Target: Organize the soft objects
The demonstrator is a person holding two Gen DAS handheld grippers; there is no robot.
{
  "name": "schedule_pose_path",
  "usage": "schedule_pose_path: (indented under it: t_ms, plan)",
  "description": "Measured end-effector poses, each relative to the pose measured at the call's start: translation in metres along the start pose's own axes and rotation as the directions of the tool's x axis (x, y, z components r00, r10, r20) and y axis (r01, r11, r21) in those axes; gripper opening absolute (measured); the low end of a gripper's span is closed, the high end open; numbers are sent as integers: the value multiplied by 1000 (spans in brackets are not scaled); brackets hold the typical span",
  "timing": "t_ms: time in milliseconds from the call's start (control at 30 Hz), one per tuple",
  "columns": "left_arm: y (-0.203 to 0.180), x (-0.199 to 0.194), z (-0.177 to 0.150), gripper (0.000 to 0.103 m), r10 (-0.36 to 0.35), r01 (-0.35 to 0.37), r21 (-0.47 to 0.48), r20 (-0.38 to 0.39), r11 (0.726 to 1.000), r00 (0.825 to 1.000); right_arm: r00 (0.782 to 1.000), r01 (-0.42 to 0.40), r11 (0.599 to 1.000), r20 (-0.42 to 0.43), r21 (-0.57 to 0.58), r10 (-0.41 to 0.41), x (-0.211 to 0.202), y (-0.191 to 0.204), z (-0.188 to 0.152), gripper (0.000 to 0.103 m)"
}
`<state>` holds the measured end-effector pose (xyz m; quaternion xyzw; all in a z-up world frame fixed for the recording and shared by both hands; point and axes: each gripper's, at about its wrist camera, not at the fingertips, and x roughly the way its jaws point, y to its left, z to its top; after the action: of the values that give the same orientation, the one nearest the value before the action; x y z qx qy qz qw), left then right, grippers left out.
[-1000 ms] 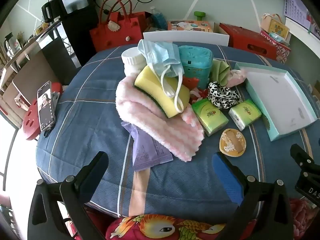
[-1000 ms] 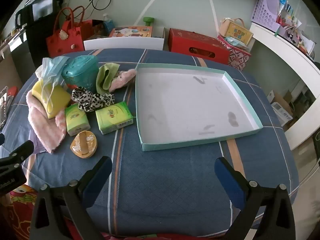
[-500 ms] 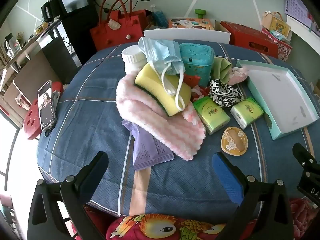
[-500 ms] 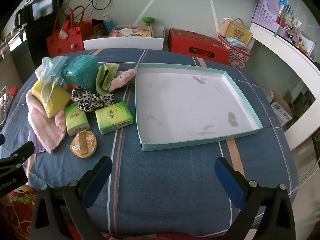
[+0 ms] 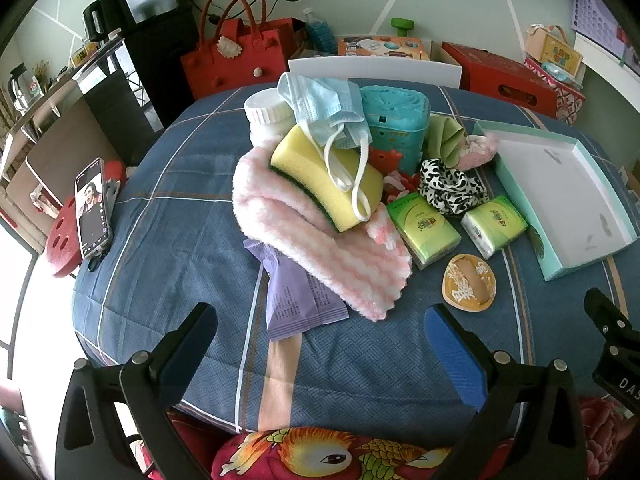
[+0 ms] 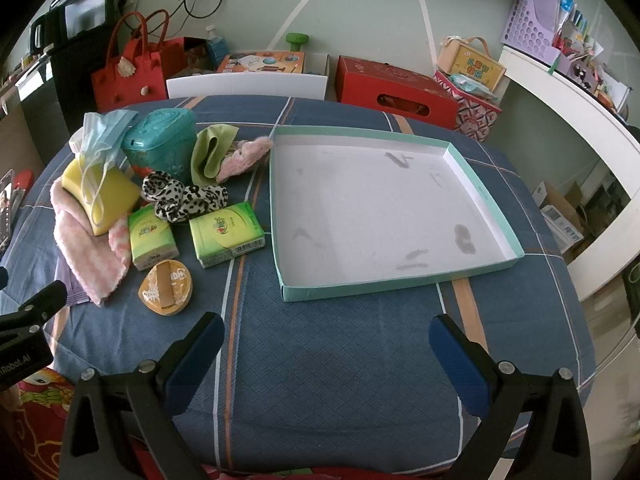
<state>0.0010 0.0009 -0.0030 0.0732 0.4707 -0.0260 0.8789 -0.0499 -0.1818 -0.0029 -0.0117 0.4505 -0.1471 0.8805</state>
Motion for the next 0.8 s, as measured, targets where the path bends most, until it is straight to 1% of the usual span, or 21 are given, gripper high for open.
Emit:
schedule_pose_path:
  t_ms: [800]
  plan:
    - [1, 2, -1, 103, -3, 3, -5, -6, 1000, 1000, 1000, 3, 1000, -2, -4, -3, 1, 0, -1, 103]
